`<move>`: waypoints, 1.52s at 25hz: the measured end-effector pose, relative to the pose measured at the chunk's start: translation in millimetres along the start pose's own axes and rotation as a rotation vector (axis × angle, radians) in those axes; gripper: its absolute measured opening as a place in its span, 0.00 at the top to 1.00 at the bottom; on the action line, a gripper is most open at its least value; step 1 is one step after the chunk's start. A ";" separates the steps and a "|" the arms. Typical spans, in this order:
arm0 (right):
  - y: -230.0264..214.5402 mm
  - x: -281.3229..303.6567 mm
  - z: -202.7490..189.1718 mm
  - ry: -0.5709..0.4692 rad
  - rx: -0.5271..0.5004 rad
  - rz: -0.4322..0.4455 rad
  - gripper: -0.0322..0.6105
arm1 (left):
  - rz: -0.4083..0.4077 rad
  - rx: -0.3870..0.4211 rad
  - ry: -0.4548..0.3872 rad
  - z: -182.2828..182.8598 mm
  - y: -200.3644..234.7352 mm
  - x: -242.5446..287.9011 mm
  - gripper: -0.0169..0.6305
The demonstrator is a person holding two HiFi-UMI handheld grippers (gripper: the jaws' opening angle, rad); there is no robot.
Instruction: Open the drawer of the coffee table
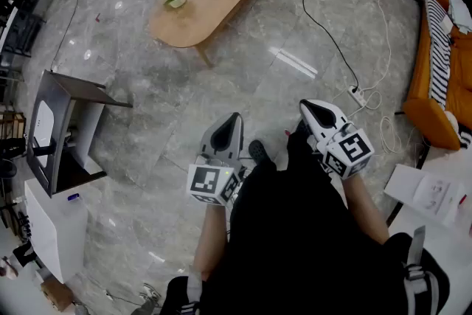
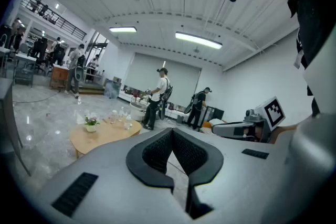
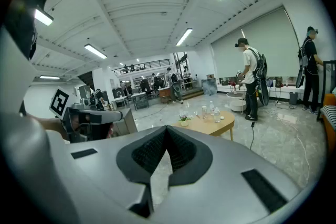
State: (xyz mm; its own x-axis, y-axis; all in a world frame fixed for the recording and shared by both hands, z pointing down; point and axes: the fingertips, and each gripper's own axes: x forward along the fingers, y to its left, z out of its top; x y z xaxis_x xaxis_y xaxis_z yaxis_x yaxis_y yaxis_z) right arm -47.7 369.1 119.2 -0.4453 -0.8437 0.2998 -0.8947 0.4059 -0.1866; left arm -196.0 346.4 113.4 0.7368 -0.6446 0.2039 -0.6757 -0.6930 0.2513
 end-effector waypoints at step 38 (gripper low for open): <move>-202.8 21.9 29.9 0.032 -0.040 0.214 0.93 | 0.229 -0.019 -0.041 35.0 -65.1 185.4 0.95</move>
State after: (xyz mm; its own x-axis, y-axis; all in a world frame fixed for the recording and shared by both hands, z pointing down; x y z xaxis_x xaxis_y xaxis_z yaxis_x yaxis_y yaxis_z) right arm 125.1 257.8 135.6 -0.6257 -0.7255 0.2866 -0.7799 0.5887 -0.2125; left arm -16.1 260.8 101.7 0.5623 -0.7974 0.2190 -0.8246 -0.5209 0.2205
